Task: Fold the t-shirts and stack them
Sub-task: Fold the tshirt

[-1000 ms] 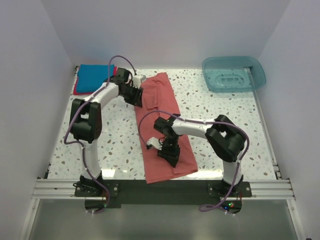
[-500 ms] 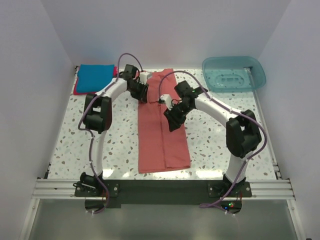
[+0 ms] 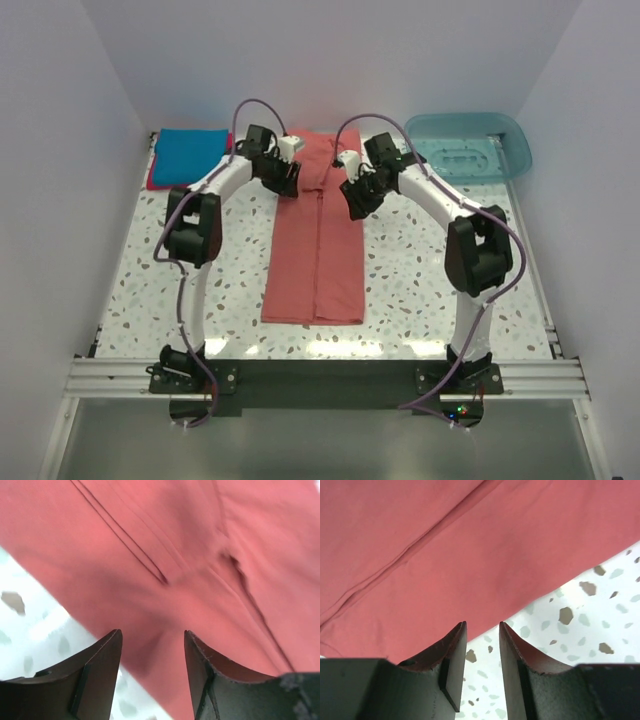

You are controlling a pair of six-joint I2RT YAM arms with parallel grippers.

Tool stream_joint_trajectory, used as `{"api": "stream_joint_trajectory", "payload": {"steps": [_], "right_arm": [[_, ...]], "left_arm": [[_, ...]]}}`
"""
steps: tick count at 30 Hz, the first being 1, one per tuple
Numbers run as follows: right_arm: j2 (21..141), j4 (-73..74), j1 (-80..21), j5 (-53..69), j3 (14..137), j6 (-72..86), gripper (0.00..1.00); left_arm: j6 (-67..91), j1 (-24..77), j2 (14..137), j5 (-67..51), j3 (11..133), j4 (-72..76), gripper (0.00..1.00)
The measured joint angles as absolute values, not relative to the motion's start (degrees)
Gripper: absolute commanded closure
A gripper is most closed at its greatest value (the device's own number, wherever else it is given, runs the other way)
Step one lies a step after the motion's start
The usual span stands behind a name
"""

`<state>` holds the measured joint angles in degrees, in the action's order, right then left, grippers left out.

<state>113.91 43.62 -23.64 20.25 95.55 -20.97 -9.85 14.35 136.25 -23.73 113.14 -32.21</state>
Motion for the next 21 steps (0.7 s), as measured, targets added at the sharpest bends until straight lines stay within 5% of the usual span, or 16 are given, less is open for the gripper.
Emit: {"api": "stream_joint_trajectory", "payload": {"steps": [9, 15, 21], "right_arm": [[103.26, 43.75, -23.99, 26.98, 87.29, -25.58, 0.52], [86.08, 45.82, -34.13, 28.53, 72.9, -36.73, 0.45], [77.93, 43.97, -46.74, 26.83, 54.94, -43.42, 0.4]], "left_arm": [[-17.32, 6.96, 104.09, -39.38, 85.06, -25.02, 0.34], [-48.51, 5.43, 79.55, -47.94, 67.48, -36.38, 0.33], [-75.46, 11.42, 69.87, -49.1, 45.63, -49.5, 0.35]]}}
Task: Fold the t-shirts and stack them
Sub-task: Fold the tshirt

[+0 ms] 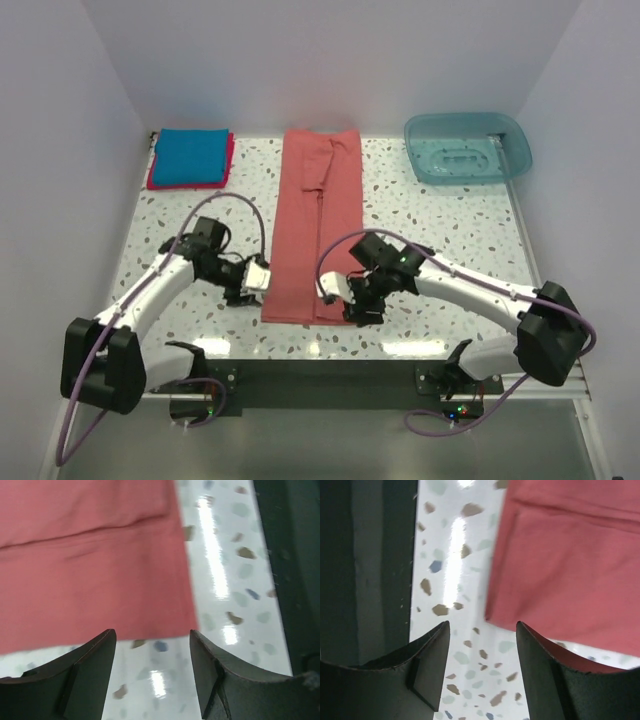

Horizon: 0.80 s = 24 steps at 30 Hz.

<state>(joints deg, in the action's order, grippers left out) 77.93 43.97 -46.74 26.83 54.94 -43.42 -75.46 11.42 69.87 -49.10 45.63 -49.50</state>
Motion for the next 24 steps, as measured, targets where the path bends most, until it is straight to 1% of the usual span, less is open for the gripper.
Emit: {"api": "stream_joint_trajectory", "payload": {"steps": [4, 8, 14, 19, 22, 24], "right_arm": [[77.56, 41.89, -53.04, 24.69, 48.82, -46.19, 0.4], [77.8, 38.09, -56.55, 23.0, 47.64, -47.57, 0.41], [81.87, 32.36, -57.45, 18.52, 45.76, -48.77, 0.42], [82.76, 30.3, -57.43, 14.94, 44.88, -48.99, 0.42], [83.79, 29.1, -57.43, 12.99, 44.77, -49.01, 0.44], [84.93, 28.6, -57.43, 12.25, 44.62, -49.12, 0.47]], "left_arm": [[-83.22, 18.5, 63.9, -47.48, 35.73, -50.35, 0.36], [-85.52, 23.75, 60.53, -45.87, 31.9, -48.45, 0.37], [-86.7, 24.84, 63.16, -43.09, 30.98, -44.91, 0.38], [-87.15, 24.91, 66.59, -41.45, 30.94, -41.91, 0.39], [-87.88, 24.91, 69.25, -40.16, 30.79, -40.53, 0.44], [-88.36, 25.02, 70.76, -39.4, 30.41, -39.77, 0.49]]}}
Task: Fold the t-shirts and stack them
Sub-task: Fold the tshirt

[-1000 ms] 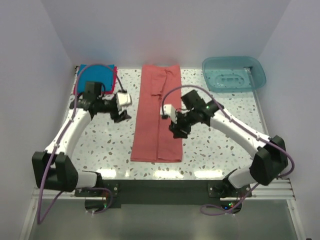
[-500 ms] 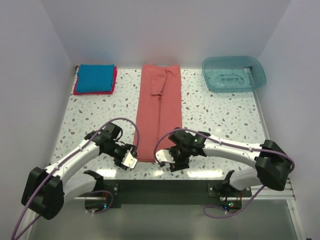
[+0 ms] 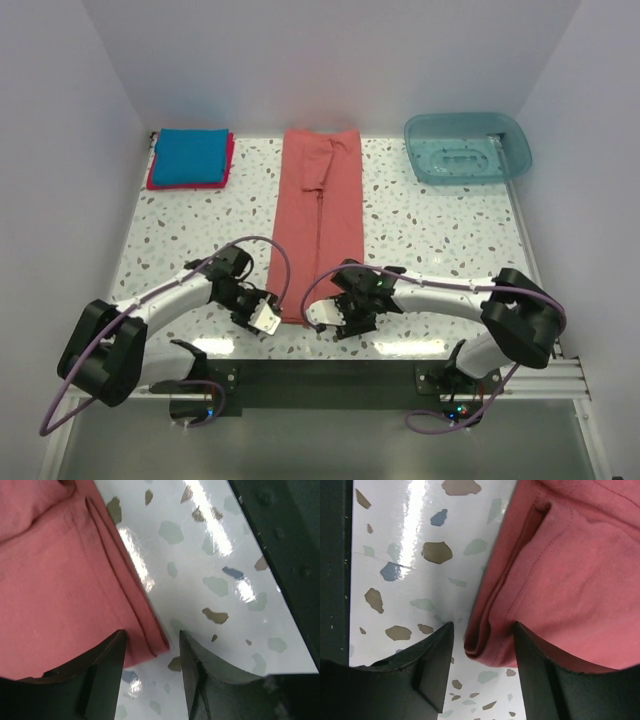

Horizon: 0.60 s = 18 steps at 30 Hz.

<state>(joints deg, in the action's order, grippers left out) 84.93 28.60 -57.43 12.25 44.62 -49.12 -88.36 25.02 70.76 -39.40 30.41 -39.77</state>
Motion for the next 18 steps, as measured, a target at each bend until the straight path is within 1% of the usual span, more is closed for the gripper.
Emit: {"api": "stream_joint_trajectory", "payload": {"steps": [1, 2, 3, 4, 5, 6, 7, 8, 9, 10, 11, 18], "right_arm": [[85.65, 28.53, -57.43, 12.03, 44.64, -49.21, 0.49], [85.86, 28.56, -57.43, 11.99, 44.84, -49.15, 0.54], [86.04, 28.18, -57.43, 11.86, 44.88, -49.15, 0.56], [86.5, 28.18, -57.43, 11.88, 45.15, -49.08, 0.58], [87.02, 28.05, -57.47, 11.79, 45.58, -49.04, 0.64], [87.59, 27.57, -57.49, 11.68, 45.93, -48.86, 0.66], [88.09, 27.24, -57.49, 11.62, 46.3, -48.77, 0.7], [88.31, 26.65, -57.49, 11.55, 46.44, -48.66, 0.82], [88.51, 25.87, -57.49, 11.46, 46.44, -48.75, 0.89], [88.62, 25.12, -57.49, 11.38, 46.39, -48.58, 0.95], [88.62, 24.49, -57.47, 11.16, 46.35, -48.34, 1.0], [85.67, 23.88, -57.47, 11.94, 44.31, -48.01, 1.0]], "left_arm": [[-88.6, 25.19, 71.55, -38.92, 30.28, -39.46, 0.53], [-88.51, 25.28, 72.23, -39.11, 30.37, -39.24, 0.57], [-88.4, 25.47, 72.75, -39.2, 30.52, -38.89, 0.59], [-88.12, 25.69, 73.36, -39.22, 30.76, -38.61, 0.65], [-87.83, 25.87, 74.3, -39.35, 31.22, -38.3, 0.69], [-87.59, 26.0, 75.29, -39.48, 31.73, -38.0, 0.74], [-87.31, 26.13, 76.14, -39.68, 32.18, -37.5, 0.84], [-86.78, 26.28, 76.66, -39.79, 32.45, -36.64, 0.87], [-86.41, 26.39, 76.84, -39.77, 32.47, -35.35, 0.9], [-86.15, 26.46, 76.84, -39.66, 32.47, -34.35, 0.98], [-85.97, 26.52, 76.79, -39.55, 32.45, -33.63, 1.0], [-84.99, 26.74, 72.97, -39.64, 32.29, -32.86, 1.0]]}}
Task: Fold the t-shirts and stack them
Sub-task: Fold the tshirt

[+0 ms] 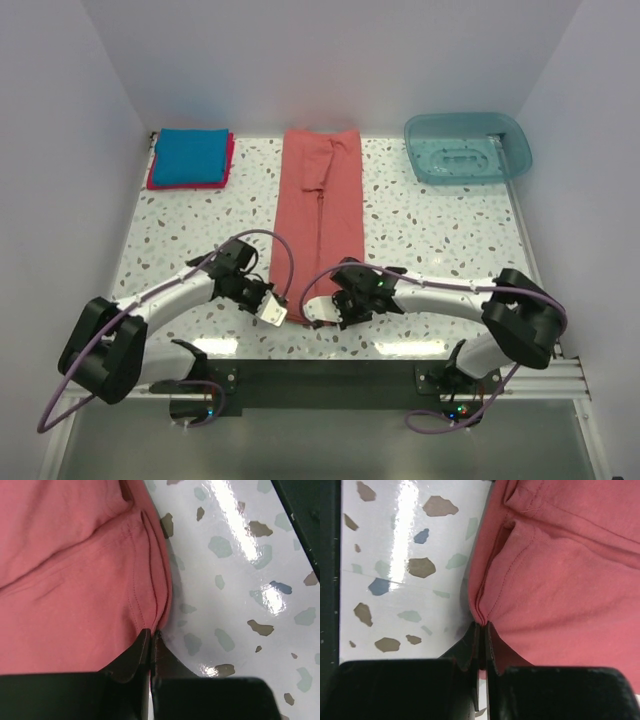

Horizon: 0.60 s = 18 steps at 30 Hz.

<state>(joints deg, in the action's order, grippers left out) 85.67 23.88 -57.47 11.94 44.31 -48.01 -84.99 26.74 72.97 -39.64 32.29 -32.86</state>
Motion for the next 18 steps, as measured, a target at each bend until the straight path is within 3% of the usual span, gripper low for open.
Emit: {"api": "stream_joint_trajectory", "payload": {"steps": [9, 18], "right_arm": [[79.96, 29.28, -51.94, 18.11, 49.5, -44.8, 1.0], [85.65, 30.81, -40.27, 20.88, 60.69, -48.34, 1.0]], "left_arm": [[-77.8, 25.82, 67.29, -42.65, 37.93, -35.7, 1.0], [-75.83, 18.5, 80.64, -43.48, 51.16, -31.51, 1.0]]}}
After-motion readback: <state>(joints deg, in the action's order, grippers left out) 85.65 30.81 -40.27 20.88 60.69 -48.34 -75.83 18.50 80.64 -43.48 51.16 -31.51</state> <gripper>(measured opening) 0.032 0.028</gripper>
